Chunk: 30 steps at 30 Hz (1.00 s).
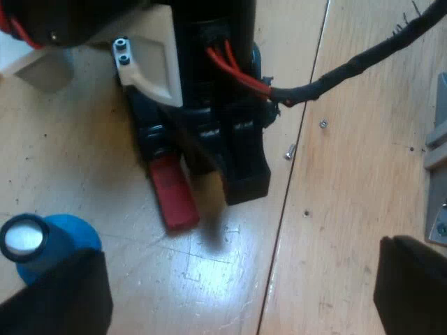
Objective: Put the handle in the coffee machine
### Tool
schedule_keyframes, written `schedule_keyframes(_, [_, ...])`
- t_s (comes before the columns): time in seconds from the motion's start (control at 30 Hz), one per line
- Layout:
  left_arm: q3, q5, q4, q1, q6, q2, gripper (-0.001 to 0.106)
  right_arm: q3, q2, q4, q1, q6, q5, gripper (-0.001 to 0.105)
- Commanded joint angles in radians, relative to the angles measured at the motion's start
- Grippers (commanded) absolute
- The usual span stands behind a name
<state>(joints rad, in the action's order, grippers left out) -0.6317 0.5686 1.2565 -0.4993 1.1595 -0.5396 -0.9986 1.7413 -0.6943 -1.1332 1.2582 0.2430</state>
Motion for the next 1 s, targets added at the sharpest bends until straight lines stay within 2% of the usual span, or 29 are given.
schedule_keyframes(0.03, [-0.002, 0.008, 0.008, 0.003, -0.005, 0.004, 0.078, -0.010, -0.009, 0.005, 0.001, -0.011, 0.000, 0.000])
schedule_keyframes(0.3, [-0.002, 0.011, -0.004, 0.003, -0.019, 0.004, 0.078, -0.010, -0.046, -0.070, -0.009, -0.029, -0.003, 0.000])
schedule_keyframes(0.53, [-0.002, 0.011, -0.002, 0.003, -0.019, 0.004, 0.078, -0.010, -0.196, -0.276, -0.028, -0.018, -0.160, 0.000])
schedule_keyframes(0.7, [-0.028, 0.009, 0.008, 0.003, 0.023, 0.004, 0.081, 0.001, -0.319, -0.346, -0.028, 0.028, -0.365, 0.000])
schedule_keyframes(0.8, [-0.045, 0.009, 0.002, 0.003, 0.028, 0.004, 0.083, 0.017, -0.374, -0.337, -0.023, 0.029, -0.395, 0.000])
schedule_keyframes(0.87, [-0.053, 0.012, 0.002, 0.003, 0.038, 0.004, 0.083, 0.029, -0.401, -0.338, -0.022, 0.029, -0.397, 0.005])
schedule_keyframes(0.93, [-0.054, 0.012, -0.003, 0.003, 0.067, 0.004, 0.083, 0.040, -0.423, -0.338, -0.022, 0.029, -0.401, 0.017])
schedule_keyframes(0.97, [-0.054, 0.012, -0.004, 0.003, 0.081, 0.004, 0.083, 0.045, -0.434, -0.338, -0.022, 0.029, -0.401, 0.027])
schedule_keyframes(1.0, [-0.054, 0.012, -0.004, 0.003, 0.084, 0.004, 0.083, 0.047, -0.437, -0.338, -0.022, 0.027, -0.401, 0.030])
